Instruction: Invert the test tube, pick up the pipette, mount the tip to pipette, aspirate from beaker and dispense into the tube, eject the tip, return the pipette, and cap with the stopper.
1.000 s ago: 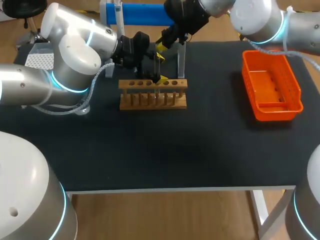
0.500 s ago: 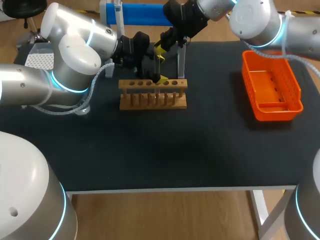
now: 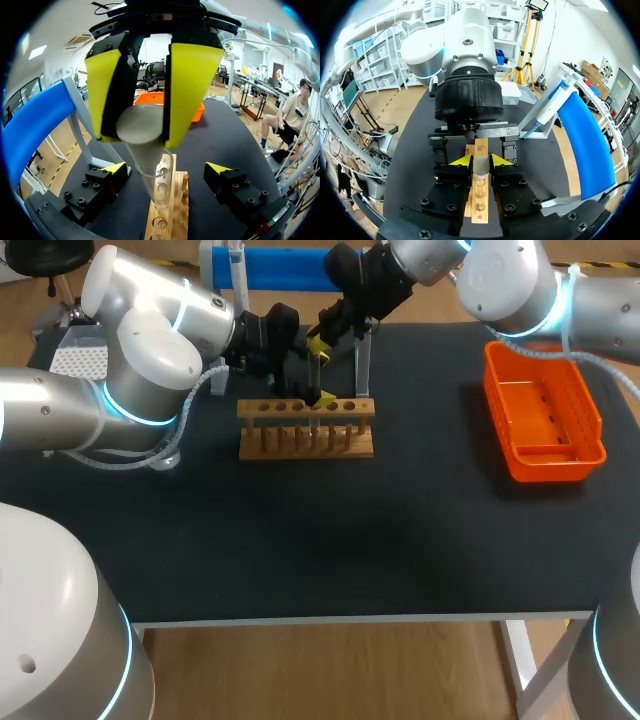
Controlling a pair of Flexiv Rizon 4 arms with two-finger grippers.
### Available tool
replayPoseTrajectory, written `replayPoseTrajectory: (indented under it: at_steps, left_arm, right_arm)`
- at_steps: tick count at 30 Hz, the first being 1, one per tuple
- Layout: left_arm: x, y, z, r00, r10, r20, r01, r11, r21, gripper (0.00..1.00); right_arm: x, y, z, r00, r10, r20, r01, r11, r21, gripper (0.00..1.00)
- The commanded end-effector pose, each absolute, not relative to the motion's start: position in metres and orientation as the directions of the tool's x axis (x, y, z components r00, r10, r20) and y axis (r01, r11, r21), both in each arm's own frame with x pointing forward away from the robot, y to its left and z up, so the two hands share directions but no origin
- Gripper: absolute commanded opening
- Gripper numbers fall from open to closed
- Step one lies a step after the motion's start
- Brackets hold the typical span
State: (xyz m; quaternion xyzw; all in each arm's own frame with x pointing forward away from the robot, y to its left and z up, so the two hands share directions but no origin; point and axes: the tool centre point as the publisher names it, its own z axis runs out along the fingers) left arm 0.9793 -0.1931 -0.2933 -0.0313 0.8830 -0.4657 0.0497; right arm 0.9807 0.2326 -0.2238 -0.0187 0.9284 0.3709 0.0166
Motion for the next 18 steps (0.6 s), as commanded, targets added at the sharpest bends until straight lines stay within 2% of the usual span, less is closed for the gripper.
replayPoseTrajectory:
  at_steps: [1,18]
  left_arm:
    - [0.9808,-0.1932,-0.2932,-0.994,-0.099,-0.056,-0.01,0.565,-0.825,1.0]
    - [0.9808,-0.1932,-0.2932,-0.994,-0.099,-0.056,-0.01,0.565,-0.825,1.0]
  right_arm:
    - [0.982,0.2342,-0.2227,-0.999,-0.026,-0.046,-0.051,0.724,0.688,0.0]
    - [0.9816,0.2352,-0.2233,-0.998,-0.026,-0.051,-0.054,0.722,0.689,0.0]
